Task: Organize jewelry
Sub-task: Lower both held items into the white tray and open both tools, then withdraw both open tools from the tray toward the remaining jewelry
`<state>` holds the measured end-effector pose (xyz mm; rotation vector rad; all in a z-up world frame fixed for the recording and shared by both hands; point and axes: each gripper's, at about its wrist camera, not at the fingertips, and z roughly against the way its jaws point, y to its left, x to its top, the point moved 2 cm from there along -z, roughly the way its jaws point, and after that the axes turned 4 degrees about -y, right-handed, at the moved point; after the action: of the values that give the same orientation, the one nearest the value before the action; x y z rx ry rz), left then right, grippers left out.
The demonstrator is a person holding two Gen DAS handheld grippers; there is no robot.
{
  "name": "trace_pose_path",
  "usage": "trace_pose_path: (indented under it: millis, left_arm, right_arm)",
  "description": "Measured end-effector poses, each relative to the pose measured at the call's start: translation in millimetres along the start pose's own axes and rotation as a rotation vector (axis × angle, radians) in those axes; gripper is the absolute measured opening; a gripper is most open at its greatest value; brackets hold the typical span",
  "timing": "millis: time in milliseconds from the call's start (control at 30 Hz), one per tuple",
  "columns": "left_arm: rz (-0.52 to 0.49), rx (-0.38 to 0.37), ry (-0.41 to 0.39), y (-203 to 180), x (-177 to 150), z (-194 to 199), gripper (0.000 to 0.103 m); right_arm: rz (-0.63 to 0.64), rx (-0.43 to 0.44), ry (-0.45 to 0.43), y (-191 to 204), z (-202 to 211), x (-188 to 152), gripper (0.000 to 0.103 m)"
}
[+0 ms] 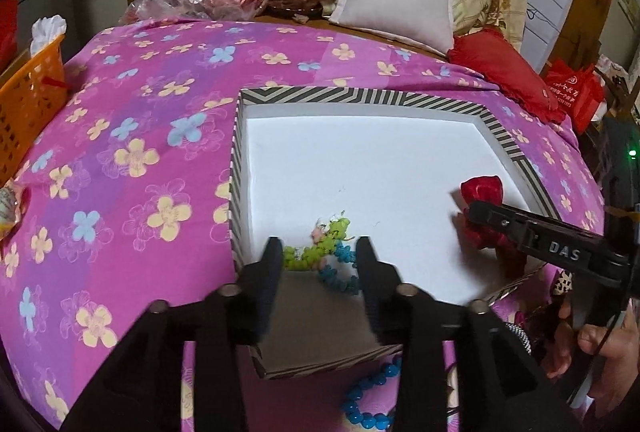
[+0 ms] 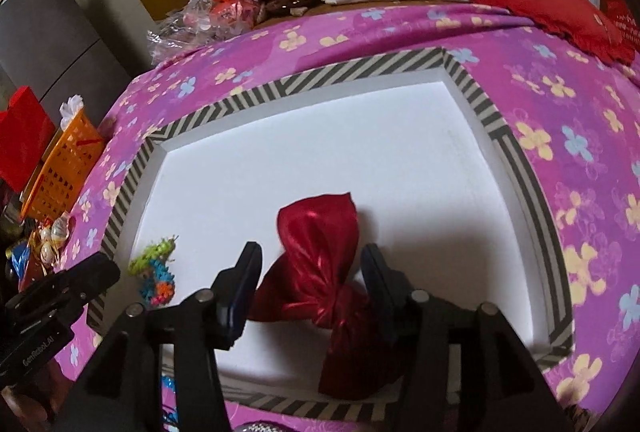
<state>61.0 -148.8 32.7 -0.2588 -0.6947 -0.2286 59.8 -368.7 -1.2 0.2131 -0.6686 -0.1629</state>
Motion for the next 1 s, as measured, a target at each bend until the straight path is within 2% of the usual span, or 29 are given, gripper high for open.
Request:
trace_pose_path:
  millis: [167,500,733,1000]
  left_arm:
    - [0.002,0.011,0.010,1.5,-3.0,-0.9,0.047]
    - [-0.006,0.020,-0.007,-0.1,-5.0,9.0,0.050]
    - [0.011,0.001,-0.077,-0.6,-3.2,36.8,0.050]
    - [-0.022,0.006,-0.144,-9.2,-8.9,70.1,0.050]
  right_arm:
    - [-0.014,0.006,-0.014,-0.4,7.5,-1.1,0.063]
    - [0.011,-0.004,-0.072,7.8,33.2,-1.0,0.067]
    - [0.047,0.014,-0.126,23.0,65.2,-5.5,0.072]
    - [0.057,0.023,-0.143,33.8,93.9,-25.3,0.074]
